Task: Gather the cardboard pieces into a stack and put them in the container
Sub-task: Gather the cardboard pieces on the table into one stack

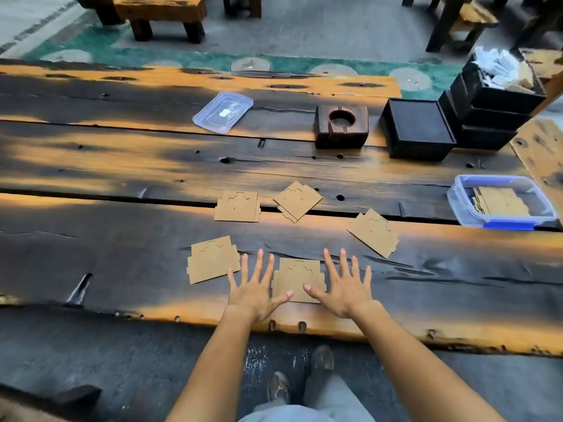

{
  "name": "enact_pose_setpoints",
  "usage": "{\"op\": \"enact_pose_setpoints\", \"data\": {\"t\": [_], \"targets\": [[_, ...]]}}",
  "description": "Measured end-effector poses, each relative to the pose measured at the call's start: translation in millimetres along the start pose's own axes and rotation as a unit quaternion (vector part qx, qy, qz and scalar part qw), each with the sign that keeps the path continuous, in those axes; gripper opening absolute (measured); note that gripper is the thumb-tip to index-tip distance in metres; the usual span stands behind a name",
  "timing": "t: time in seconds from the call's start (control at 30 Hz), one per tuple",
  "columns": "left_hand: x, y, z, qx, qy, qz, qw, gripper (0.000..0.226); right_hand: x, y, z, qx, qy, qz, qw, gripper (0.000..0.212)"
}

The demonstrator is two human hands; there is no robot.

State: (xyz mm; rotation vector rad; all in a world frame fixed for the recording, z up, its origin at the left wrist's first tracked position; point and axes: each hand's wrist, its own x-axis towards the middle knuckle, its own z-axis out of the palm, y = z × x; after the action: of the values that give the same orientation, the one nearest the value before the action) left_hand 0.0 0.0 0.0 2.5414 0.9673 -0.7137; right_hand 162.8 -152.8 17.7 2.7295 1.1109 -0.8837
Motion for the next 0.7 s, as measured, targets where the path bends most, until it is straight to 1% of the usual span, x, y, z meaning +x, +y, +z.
{"op": "enact_pose_setpoints", "data": {"t": [0.23, 0.4, 0.53, 0.7], "targets": [[21.6, -2.2, 16.6, 0.022, -0.019, 0.003, 1.000, 0.108, 22.8, 0.9, 15.2, -0.019, -0.025, -0.016, 0.999, 0.102], [37.0, 2.9, 24.4, 0.012, -0.038, -0.005, 0.999, 0.116, 43.1, 4.8, 27.0, -0.016, -0.061, -0.034, 0.997, 0.104], [47.9, 10.5, 27.4, 0.007, -0.048, -0.005, 0.999, 0.117, 56.8, 9.5, 38.0, -0.013, -0.088, -0.042, 0.995, 0.107], [59.3, 19.2, 35.9, 0.008, -0.071, -0.006, 0.997, 0.119, 66.6, 15.2, 51.7, -0.030, -0.104, -0.059, 0.992, 0.111]]}}
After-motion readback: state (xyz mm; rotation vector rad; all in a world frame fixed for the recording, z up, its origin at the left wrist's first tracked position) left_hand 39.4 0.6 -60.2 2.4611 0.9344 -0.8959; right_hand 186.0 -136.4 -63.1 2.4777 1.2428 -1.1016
